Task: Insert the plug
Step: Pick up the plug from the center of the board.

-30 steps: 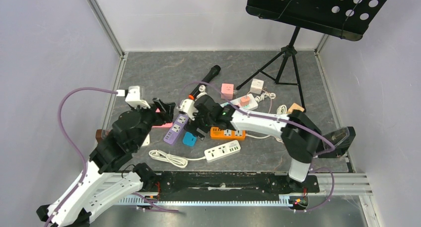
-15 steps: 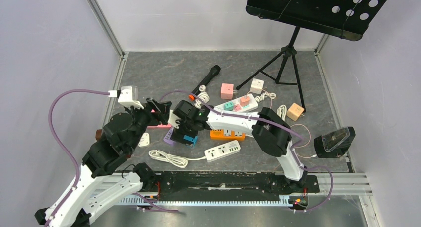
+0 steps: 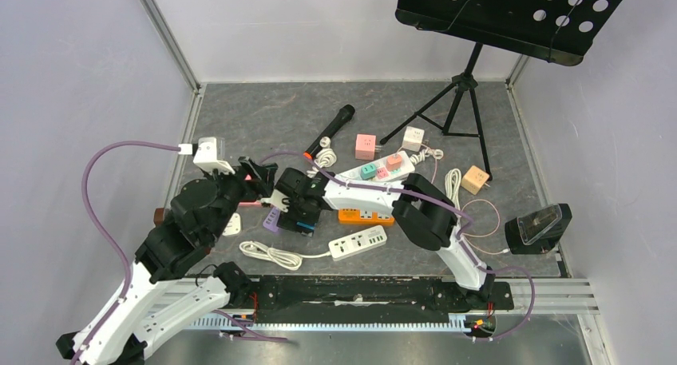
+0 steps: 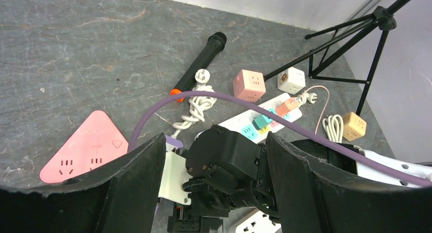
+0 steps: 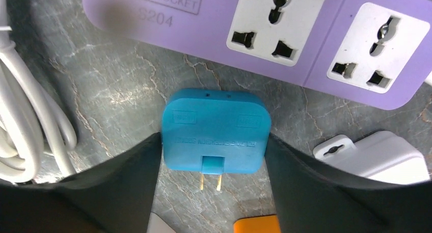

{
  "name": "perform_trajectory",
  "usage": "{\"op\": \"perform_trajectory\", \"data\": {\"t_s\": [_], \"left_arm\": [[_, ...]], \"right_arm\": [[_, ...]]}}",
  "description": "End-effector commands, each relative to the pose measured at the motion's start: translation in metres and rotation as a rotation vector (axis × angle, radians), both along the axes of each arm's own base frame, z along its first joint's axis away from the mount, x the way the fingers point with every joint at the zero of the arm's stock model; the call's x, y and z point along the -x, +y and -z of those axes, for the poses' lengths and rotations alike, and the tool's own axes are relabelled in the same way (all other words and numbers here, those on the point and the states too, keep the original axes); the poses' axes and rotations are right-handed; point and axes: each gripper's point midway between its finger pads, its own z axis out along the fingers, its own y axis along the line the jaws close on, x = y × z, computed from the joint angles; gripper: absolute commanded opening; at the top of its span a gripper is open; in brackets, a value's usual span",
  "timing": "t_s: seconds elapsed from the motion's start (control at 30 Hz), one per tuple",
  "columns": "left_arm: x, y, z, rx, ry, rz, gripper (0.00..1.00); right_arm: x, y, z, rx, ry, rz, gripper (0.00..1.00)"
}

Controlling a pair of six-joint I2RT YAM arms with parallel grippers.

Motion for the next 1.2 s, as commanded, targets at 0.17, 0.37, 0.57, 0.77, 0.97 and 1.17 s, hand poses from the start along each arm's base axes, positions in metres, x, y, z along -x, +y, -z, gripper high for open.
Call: {"op": "perform_trajectory", "data": {"t_s": [0.17, 0.37, 0.57, 0.77, 0.97, 1.17], "left_arm": [[-0.005, -0.001, -0.018, 0.007, -0.038, -0.006, 0.78], [-0.003, -0.003, -0.023, 0.039, -0.041, 0.005, 0.78], [0.0, -0.012, -0.028, 0.09, -0.037, 0.044, 0.78], [0.004, -0.037, -0.017, 0.12, 0.038, 0.142, 0.79], [0.009, -0.081, 0.01, 0.119, 0.157, 0.322, 0.79], [0.014, -0.125, 0.031, 0.12, 0.261, 0.514, 0.79]], "right_arm": [[-0.019, -0.003, -0.025, -0.063, -0.137, 0.088, 0.47], [-0.034, -0.02, -0.07, -0.221, -0.197, 0.198, 0.45], [-0.03, -0.045, -0.122, -0.432, -0.275, 0.246, 0.44], [-0.007, -0.067, -0.178, -0.634, -0.332, 0.187, 0.45], [0.017, -0.077, -0.207, -0.737, -0.373, 0.042, 0.46], [0.026, -0.074, -0.227, -0.781, -0.409, -0.03, 0.47]]}}
